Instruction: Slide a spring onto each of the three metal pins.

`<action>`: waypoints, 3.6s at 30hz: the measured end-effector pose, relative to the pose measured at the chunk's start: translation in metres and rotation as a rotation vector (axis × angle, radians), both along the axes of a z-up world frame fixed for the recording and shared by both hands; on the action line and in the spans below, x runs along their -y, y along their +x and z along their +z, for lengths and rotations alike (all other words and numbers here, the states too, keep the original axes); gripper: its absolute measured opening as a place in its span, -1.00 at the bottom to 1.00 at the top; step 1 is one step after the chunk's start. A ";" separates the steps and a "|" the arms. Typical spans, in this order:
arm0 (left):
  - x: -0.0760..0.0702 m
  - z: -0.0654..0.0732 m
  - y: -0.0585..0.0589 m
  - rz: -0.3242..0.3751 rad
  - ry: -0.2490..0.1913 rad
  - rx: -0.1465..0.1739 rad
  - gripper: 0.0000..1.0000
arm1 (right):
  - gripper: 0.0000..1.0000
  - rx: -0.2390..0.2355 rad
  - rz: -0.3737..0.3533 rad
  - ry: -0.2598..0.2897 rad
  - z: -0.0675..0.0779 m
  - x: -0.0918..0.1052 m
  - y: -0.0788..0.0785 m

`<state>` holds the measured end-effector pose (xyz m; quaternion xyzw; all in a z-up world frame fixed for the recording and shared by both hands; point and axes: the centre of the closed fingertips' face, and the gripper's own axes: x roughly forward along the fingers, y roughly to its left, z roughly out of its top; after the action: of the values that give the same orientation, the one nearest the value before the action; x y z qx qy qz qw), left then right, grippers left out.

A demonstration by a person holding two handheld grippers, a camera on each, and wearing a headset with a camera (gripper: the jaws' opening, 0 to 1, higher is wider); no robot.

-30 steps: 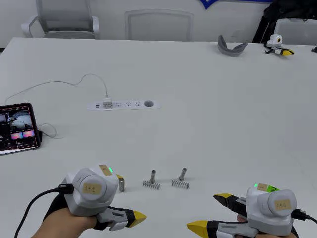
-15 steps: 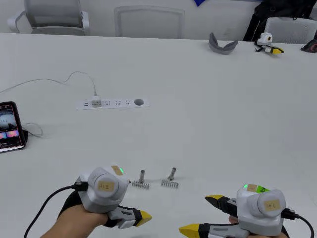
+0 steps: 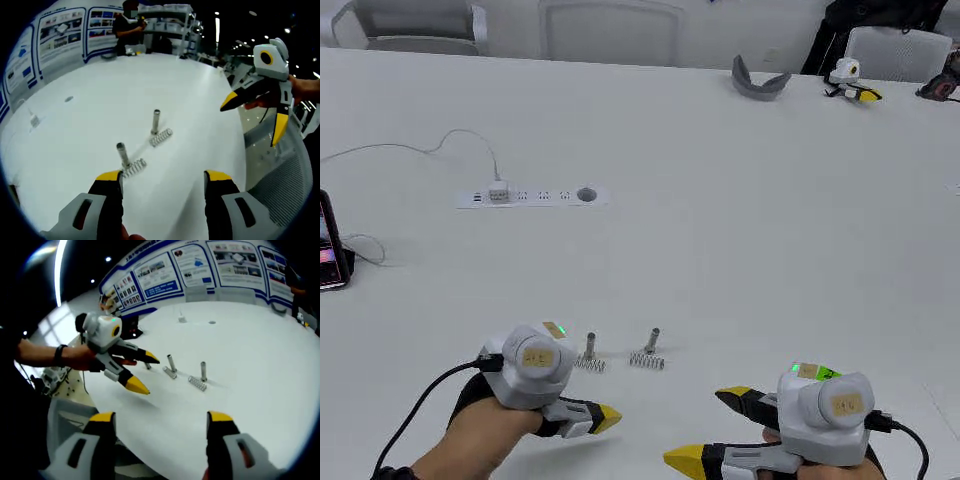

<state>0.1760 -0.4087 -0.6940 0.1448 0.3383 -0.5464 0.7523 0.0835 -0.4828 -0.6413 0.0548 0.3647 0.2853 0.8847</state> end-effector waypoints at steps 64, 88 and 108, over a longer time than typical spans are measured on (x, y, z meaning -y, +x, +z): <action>-0.022 -0.041 0.009 0.146 0.134 0.045 -0.78 | 0.44 -0.011 0.010 0.031 0.000 -0.005 -0.007; -0.072 -0.007 -0.038 0.166 0.054 -0.015 -0.79 | 0.31 -0.009 0.061 0.124 0.012 -0.035 0.003; -0.068 0.073 -0.046 0.123 -0.099 0.042 -0.79 | -0.07 -0.019 0.209 0.327 0.050 -0.096 0.028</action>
<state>0.1297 -0.3406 -0.6206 0.0978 0.3033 -0.5121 0.7976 0.1117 -0.3865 -0.5916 0.1622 0.3257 0.4306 0.8260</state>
